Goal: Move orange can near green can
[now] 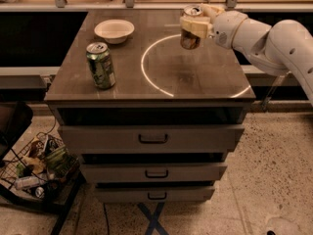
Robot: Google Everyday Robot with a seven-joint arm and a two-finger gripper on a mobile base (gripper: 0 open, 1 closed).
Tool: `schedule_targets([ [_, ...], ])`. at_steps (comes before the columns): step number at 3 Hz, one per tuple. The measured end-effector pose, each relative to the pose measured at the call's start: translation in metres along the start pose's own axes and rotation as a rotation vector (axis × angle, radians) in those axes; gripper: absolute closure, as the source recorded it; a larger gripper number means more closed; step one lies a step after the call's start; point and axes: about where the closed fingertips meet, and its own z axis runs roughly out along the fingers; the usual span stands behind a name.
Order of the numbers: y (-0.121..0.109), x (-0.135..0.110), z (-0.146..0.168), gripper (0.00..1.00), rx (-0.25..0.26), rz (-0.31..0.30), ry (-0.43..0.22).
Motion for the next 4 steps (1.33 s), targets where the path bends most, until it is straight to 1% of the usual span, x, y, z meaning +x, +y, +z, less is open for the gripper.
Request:
schedule_targets([
  [1,0.021,-0.001,-0.008,1.0,-0.06,-0.022,0.036],
  [2,0.04,0.005,-0.015,1.0,-0.098,-0.026,0.074],
  [3,0.067,0.016,-0.021,1.0,-0.14,-0.012,0.085],
  [4,0.101,0.015,-0.016,1.0,-0.209,0.001,0.071],
])
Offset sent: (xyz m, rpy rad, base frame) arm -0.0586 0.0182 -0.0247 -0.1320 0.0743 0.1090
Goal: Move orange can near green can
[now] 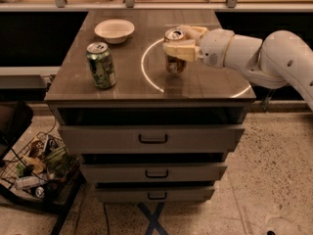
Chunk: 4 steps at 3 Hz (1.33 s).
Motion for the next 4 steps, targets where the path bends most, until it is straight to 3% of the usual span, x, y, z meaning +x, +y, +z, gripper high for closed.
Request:
schedule_targets([
  [2,0.049,-0.017,0.023,1.0,-0.107,0.041,-0.007],
  [4,0.069,0.006,0.045,1.0,-0.223,0.166,-0.006],
])
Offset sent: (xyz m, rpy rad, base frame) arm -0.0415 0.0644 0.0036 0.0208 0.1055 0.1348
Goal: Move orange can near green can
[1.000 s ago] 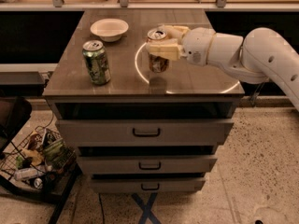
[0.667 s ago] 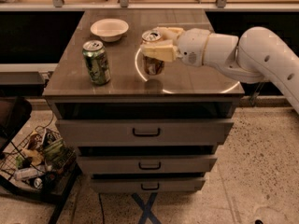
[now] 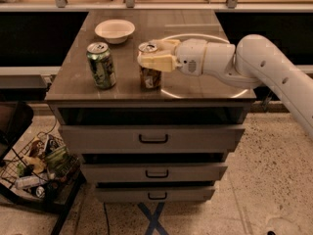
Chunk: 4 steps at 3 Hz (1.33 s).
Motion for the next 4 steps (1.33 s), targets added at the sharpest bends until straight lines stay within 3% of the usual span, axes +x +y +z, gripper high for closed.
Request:
schedule_targets([
  [1,0.002,-0.0001,0.0023,0.83,-0.006,-0.001,0.0],
  [4,0.0068,-0.0015,0.0096,0.13,-0.021,-0.002,0.0],
])
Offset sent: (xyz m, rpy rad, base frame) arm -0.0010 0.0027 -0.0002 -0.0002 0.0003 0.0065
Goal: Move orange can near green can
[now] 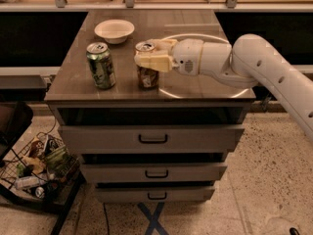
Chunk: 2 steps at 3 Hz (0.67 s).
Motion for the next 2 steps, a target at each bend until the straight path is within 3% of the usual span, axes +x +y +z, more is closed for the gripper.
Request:
schedule_targets([
  [1,0.0019,-0.0006,0.003,0.0,-0.006,-0.001,0.0],
  [2,0.002,-0.0006,0.003,0.0,-0.006,-0.001,0.0],
])
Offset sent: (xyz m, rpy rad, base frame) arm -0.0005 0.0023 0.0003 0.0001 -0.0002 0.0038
